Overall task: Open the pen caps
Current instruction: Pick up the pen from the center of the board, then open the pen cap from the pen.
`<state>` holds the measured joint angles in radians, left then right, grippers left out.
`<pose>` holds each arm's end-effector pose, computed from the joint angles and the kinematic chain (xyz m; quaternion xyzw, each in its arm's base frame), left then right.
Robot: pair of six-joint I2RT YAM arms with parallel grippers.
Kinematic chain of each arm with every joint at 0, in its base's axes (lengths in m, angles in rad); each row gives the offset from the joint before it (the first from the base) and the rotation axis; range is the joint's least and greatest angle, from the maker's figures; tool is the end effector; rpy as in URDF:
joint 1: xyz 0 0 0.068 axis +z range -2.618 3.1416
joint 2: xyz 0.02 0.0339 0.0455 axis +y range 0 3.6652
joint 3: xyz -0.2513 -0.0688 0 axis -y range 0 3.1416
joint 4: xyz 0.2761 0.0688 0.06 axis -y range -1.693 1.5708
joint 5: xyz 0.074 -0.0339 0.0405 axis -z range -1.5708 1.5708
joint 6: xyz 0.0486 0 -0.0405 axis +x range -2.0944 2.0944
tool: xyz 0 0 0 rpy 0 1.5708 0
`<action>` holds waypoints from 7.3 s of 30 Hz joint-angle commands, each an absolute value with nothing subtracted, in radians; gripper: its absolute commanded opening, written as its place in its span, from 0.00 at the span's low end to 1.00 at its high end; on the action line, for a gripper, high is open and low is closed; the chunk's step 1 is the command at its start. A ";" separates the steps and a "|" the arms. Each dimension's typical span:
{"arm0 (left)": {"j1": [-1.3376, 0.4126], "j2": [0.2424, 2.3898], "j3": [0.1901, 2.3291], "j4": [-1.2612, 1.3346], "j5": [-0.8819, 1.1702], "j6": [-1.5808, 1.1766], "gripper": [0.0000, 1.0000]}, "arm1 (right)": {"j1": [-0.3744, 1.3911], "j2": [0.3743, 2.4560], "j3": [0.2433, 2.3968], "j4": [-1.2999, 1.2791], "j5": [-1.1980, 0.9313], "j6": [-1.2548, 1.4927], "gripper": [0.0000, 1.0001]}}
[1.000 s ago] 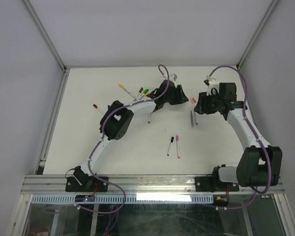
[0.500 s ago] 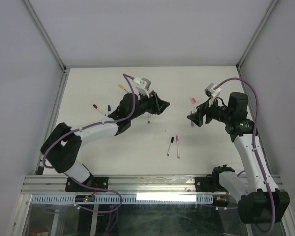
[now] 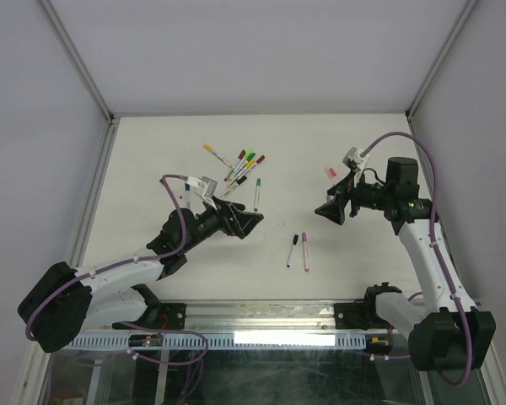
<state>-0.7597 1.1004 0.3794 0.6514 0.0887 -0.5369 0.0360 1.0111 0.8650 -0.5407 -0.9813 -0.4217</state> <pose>0.1966 -0.1927 0.1918 0.1113 0.7227 -0.4373 0.5236 0.2450 0.0492 0.2816 -0.3772 0.7308 0.3457 0.4519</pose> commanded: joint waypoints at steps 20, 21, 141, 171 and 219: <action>-1.124 1.575 0.850 0.132 -0.404 -0.574 0.72 | 0.039 1.080 0.865 -0.572 -0.764 -0.500 0.83; -1.127 1.609 0.887 0.088 -0.412 -0.574 0.65 | 0.039 1.080 0.866 -0.572 -0.762 -0.500 0.83; -1.016 1.407 0.469 1.205 -0.256 -0.689 0.73 | 0.320 1.237 0.752 -0.120 -1.216 -0.097 0.00; -0.954 1.492 0.718 0.743 -0.089 -0.775 0.43 | 0.319 1.319 0.858 -0.381 -1.182 -0.321 0.00; -0.954 1.496 0.676 0.870 -0.057 -0.769 0.00 | 0.292 1.295 0.840 -0.282 -1.199 -0.193 0.40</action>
<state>-0.9497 1.4960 0.6758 0.7944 -0.0780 -0.7925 0.2977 1.3399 0.8257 -0.3496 -1.1679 -0.2325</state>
